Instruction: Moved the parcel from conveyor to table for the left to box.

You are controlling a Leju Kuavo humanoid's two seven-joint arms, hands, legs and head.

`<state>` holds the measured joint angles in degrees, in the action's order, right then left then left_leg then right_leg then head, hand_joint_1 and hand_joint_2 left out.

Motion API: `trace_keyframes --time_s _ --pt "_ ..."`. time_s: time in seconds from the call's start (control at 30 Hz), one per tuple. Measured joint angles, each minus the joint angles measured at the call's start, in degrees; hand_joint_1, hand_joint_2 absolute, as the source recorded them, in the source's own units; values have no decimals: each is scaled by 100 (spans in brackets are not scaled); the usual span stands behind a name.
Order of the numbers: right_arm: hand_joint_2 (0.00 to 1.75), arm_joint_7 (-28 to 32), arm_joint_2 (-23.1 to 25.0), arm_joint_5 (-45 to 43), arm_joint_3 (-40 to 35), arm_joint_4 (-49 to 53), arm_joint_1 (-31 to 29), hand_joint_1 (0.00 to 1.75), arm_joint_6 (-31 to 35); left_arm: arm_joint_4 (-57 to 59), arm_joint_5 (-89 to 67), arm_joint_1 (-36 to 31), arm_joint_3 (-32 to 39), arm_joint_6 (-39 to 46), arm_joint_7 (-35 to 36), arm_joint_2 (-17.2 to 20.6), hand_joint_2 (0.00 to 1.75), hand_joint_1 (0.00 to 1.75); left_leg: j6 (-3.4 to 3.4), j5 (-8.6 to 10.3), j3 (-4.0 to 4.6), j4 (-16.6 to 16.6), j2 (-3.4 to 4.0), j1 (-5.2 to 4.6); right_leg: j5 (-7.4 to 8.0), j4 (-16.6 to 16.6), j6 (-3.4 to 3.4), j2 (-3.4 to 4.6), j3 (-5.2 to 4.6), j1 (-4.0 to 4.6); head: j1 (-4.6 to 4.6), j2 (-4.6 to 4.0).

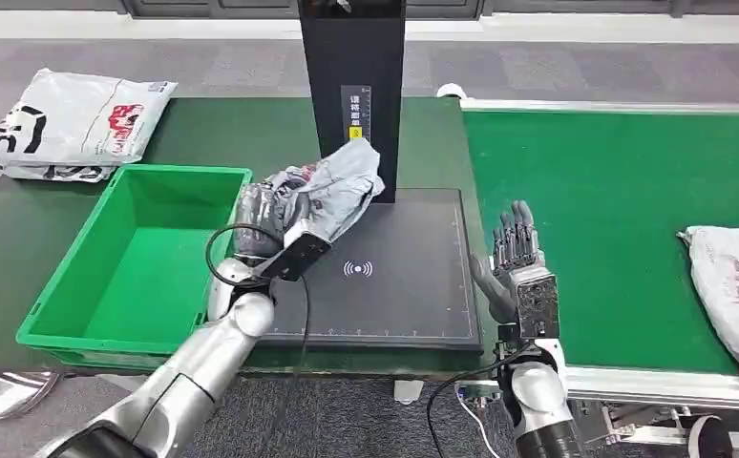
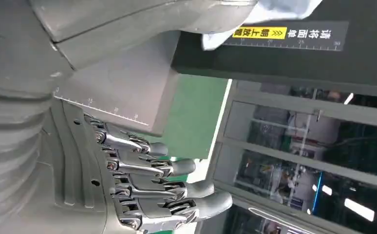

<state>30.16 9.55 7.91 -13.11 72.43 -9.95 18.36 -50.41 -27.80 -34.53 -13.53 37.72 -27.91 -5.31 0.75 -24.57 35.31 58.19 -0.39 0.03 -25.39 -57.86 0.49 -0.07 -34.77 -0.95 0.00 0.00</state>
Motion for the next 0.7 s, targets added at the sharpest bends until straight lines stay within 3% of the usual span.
trace_keyframes --time_s 0.17,0.27,0.4,0.47,0.57,0.7 --pt "175 -13 2 11 0 48 5 0 2 -321 -320 135 202 99 26 118 175 175 0 0 2 0 1 -1 0 0 0 3 2 -2 0 0" --pt "175 -15 0 2 15 70 28 0 11 -586 -1002 302 691 197 15 144 175 175 1 -1 1 0 7 -2 0 0 0 11 0 -2 0 0" --pt "175 -28 -28 0 77 144 131 0 9 -1058 -2878 556 2131 214 54 282 175 175 7 -5 3 -2 22 1 -1 -1 -2 28 -10 0 0 0" --pt "175 -52 -46 -2 131 207 180 0 -2 -1099 -3060 563 3193 216 -251 363 175 175 15 -10 -1 -4 50 1 4 -1 -10 52 -21 1 0 0" --pt "175 -135 -59 53 195 336 260 0 -2 -1110 -3330 564 4203 219 -263 485 175 175 28 -11 -1 -4 72 10 7 -1 -24 72 -32 20 -2 0" --pt "175 -188 -81 107 291 501 359 0 -20 -1121 -4283 567 4990 219 210 540 175 175 29 -12 0 -4 32 21 -6 -1 -37 26 -14 23 0 0"
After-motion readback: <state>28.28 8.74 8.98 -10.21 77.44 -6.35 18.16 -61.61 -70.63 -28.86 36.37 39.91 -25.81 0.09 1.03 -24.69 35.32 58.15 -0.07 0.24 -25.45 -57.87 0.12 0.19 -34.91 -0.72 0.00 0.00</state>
